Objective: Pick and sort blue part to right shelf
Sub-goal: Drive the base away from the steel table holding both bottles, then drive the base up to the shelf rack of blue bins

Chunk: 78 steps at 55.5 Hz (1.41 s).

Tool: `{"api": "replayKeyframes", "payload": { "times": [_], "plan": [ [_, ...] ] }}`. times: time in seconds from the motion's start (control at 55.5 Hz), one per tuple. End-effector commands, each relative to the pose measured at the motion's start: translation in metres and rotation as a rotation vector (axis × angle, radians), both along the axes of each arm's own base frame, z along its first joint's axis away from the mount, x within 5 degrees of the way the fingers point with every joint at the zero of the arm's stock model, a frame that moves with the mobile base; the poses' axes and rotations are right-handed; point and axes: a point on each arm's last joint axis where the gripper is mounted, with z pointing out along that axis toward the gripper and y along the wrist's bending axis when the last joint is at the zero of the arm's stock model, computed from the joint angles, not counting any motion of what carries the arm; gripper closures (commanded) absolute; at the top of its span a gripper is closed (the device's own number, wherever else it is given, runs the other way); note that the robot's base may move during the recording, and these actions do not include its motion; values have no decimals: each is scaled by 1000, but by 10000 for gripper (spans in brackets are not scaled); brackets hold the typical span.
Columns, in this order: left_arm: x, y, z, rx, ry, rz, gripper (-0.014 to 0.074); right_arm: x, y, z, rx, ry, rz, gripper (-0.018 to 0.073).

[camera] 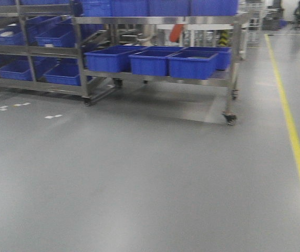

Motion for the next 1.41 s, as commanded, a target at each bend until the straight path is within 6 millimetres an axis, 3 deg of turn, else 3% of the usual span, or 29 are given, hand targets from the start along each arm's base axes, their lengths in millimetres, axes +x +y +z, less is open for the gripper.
{"api": "replayKeyframes", "payload": {
  "times": [0.0,1.389],
  "plan": [
    [-7,2,16,-37,-128,-17,293,1,1,15,-3,-97,8,302],
    [-7,2,16,-37,-128,-15,293,1,1,14,-3,-96,7,302]
  ]
}}
